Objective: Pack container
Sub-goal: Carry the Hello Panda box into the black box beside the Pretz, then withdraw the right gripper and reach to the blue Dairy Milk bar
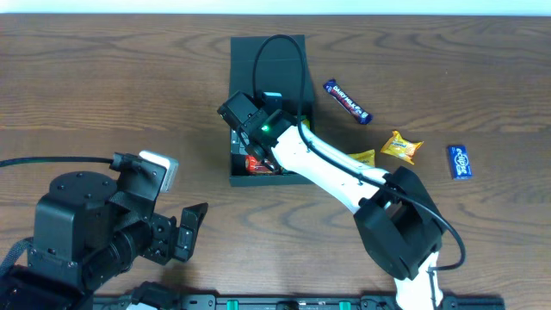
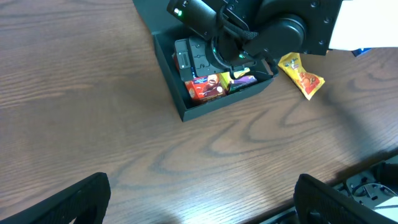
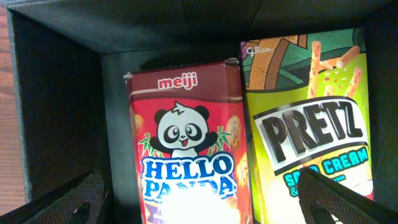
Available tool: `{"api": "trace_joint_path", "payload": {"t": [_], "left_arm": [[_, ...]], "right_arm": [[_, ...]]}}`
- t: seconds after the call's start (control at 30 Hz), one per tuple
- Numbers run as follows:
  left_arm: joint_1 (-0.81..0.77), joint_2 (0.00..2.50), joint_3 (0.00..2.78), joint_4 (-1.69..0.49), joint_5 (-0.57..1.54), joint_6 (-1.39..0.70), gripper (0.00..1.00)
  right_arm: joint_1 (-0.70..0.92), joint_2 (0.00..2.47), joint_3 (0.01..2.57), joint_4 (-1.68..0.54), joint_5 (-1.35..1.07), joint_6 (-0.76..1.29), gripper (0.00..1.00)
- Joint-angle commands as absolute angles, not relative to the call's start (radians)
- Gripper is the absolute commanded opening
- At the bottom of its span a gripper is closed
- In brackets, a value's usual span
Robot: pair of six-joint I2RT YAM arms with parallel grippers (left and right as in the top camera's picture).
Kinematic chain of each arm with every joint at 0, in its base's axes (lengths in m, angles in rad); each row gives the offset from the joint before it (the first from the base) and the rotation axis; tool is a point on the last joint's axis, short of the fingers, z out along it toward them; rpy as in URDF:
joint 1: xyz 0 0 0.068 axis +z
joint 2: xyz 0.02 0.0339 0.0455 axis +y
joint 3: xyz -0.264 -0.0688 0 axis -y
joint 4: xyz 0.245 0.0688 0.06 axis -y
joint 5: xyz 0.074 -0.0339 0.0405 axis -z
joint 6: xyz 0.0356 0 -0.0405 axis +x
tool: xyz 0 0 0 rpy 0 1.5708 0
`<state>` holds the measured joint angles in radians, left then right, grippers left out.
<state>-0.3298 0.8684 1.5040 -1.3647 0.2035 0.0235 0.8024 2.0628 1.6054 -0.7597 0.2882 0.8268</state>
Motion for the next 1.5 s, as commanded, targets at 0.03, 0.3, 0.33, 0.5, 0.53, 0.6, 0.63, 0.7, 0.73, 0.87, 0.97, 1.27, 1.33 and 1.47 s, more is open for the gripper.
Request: {"api": "trace_joint_path", "payload": {"t": [0.03, 0.3, 0.33, 0.5, 0.53, 0.6, 0.63, 0.7, 0.73, 0.87, 0.97, 1.27, 1.33, 1.47], "left_arm": [[-0.329, 0.869, 1.521, -1.366, 0.210, 0.030, 0.95], [-0.329, 0.870, 1.521, -1.366, 0.210, 0.030, 0.95], [-0.329, 0.869, 1.521, -1.366, 0.210, 0.030, 0.95], [-0.329, 0.869, 1.521, -1.366, 0.210, 0.030, 0.95], [-0.329, 0.869, 1.521, -1.366, 0.210, 0.030, 0.95], [-0.329, 0.869, 1.521, -1.366, 0.210, 0.030, 0.95], [-0.329, 0.869, 1.521, -1.366, 0.210, 0.030, 0.95], [-0.329, 0.870, 1.521, -1.366, 0.210, 0.030, 0.95], [-0.329, 0.869, 1.521, -1.366, 0.210, 0.030, 0.95], [-0.329, 0.869, 1.521, -1.366, 0.210, 0.030, 0.95], [-0.329, 0.869, 1.521, -1.366, 0.210, 0.030, 0.95], [-0.329, 0.869, 1.521, -1.366, 0.210, 0.030, 0.95], [-0.329, 0.869, 1.521, -1.366, 0.210, 0.030, 0.95], [-0.329, 0.869, 1.521, -1.366, 0.210, 0.030, 0.95]], "right_arm": [[0.799, 1.983, 1.621, -0.759, 0.329, 0.777, 0.99], [0.727, 1.820, 1.621, -0.751, 0.356, 0.512, 0.99], [0.710, 1.810, 1.621, -0.751, 0.358, 0.476, 0.99], [0.606, 1.796, 1.621, -0.752, 0.359, 0.318, 0.99], [0.581, 1.798, 1.621, -0.752, 0.359, 0.289, 0.99], [0.524, 1.800, 1.621, -0.752, 0.359, 0.214, 0.99], [0.503, 1.801, 1.621, -0.751, 0.358, 0.189, 0.99], [0.451, 1.804, 1.621, -0.744, 0.323, 0.107, 0.99], [0.425, 1.807, 1.621, -0.738, 0.283, 0.056, 0.99], [0.319, 1.832, 1.621, -0.720, 0.087, -0.136, 0.99], [0.250, 1.858, 1.621, -0.705, 0.023, -0.196, 0.99], [0.156, 2.005, 1.621, -0.676, -0.091, -0.331, 0.95], [0.154, 2.045, 1.621, -0.669, -0.091, -0.331, 0.94], [0.154, 2.100, 1.621, -0.658, -0.110, -0.330, 0.90]]}}
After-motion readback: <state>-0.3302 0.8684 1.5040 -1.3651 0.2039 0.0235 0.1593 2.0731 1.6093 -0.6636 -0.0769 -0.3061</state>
